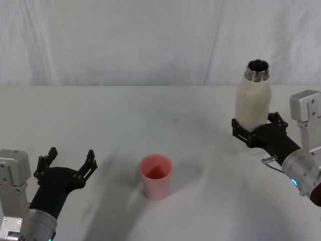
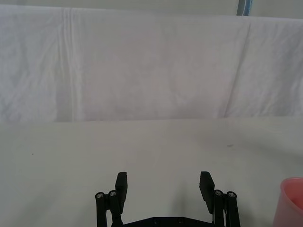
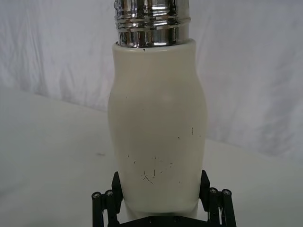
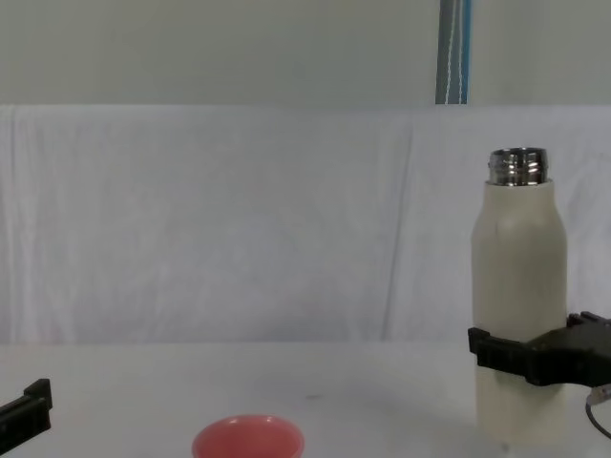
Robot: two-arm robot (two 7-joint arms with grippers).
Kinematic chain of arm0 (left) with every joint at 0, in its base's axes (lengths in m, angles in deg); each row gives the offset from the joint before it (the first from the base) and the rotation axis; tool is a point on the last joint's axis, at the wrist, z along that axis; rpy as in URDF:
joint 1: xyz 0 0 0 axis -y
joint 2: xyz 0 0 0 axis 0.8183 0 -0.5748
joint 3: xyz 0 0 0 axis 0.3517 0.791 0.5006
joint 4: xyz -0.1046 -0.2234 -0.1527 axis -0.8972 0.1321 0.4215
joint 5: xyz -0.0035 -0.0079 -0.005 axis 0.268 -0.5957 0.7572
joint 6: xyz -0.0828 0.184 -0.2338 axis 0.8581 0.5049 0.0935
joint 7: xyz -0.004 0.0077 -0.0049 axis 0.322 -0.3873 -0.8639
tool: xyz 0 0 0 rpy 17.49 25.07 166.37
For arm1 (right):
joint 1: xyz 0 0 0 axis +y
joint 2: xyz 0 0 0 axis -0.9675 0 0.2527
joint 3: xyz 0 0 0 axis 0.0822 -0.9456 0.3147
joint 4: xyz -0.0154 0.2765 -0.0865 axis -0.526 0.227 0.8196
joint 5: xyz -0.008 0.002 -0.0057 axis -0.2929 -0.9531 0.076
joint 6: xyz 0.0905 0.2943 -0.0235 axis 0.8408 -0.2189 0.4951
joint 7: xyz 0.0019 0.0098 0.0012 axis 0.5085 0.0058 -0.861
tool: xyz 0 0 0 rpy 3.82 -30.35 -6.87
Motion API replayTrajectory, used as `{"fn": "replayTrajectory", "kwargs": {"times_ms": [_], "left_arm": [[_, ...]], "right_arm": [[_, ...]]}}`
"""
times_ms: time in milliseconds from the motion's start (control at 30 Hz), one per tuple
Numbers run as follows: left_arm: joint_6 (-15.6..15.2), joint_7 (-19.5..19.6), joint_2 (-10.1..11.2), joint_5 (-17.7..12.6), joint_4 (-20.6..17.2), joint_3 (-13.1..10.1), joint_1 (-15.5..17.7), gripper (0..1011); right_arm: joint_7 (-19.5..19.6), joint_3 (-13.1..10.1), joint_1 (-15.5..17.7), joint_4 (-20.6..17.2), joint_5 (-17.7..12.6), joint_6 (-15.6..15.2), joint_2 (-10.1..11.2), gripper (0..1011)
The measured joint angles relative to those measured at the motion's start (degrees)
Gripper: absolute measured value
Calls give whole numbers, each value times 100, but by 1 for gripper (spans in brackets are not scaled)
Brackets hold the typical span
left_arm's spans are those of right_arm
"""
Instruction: Grasp the thermos with one hand and pour water into the cup lid.
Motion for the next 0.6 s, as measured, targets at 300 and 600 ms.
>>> {"fn": "replayTrajectory", "kwargs": {"times_ms": [300,600], "left_arm": [[0,0,0,0,0,0,0,1001],[0,0,0,0,0,0,0,1001]], "right_arm": [[112,141,59,-224,582,27,120,953],[196,299,154,-427,1278,146,237,953]]}}
